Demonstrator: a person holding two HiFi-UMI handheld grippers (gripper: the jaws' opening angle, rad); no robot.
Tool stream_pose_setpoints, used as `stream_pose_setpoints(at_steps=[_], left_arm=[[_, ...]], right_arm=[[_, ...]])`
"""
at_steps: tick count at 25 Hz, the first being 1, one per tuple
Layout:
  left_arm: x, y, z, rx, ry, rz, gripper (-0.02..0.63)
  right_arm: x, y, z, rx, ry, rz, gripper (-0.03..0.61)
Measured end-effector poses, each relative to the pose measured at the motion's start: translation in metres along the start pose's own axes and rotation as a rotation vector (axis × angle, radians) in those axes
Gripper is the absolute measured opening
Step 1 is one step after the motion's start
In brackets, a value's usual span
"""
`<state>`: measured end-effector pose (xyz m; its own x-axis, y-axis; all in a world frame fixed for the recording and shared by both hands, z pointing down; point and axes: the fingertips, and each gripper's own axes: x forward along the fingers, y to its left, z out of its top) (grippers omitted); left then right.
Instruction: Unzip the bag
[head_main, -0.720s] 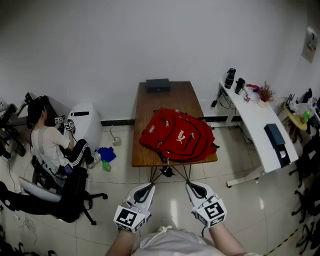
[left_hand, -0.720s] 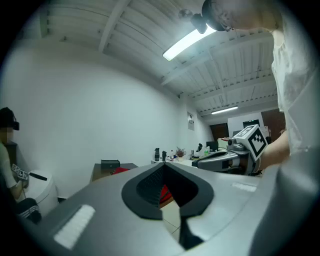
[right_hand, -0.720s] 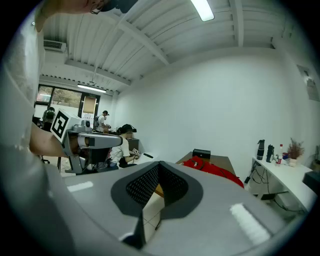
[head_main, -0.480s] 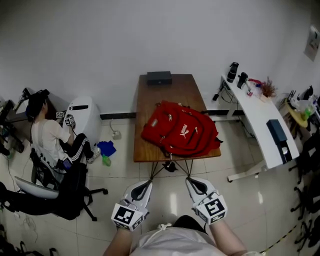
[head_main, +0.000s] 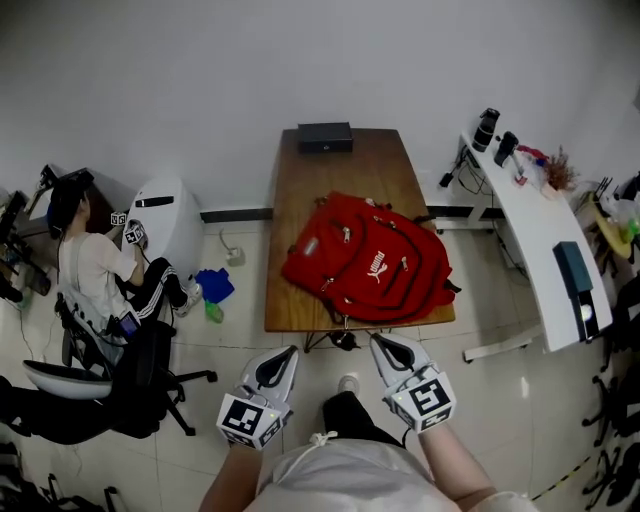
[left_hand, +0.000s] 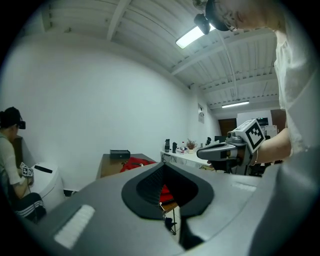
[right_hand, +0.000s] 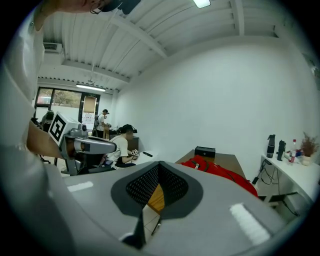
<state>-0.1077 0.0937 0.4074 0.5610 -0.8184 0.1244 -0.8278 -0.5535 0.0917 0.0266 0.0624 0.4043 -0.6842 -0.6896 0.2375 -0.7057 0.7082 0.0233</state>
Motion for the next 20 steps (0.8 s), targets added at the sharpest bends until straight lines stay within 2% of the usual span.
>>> stream_pose_setpoints(at_steps=[7, 11, 17, 20], left_arm=[[0.09, 0.051, 0.019, 0.02, 0.015, 0.032, 0.005], [0.126, 0.077, 0.024, 0.024, 0.02, 0.055, 0.005], [0.152, 0.119, 0.014, -0.038, 0.07, 0.07, 0.005], [0.165, 0.132, 0.004, -0.069, 0.104, 0.045, 0.005]], right_arm=[[0.066, -0.087, 0.018, -0.012, -0.004, 0.036, 0.006], [0.096, -0.122, 0.024, -0.023, 0.007, 0.045, 0.006], [0.124, -0.143, 0.024, -0.004, 0.033, 0.045, 0.006], [0.134, -0.148, 0.012, 0.037, 0.07, 0.022, 0.006]])
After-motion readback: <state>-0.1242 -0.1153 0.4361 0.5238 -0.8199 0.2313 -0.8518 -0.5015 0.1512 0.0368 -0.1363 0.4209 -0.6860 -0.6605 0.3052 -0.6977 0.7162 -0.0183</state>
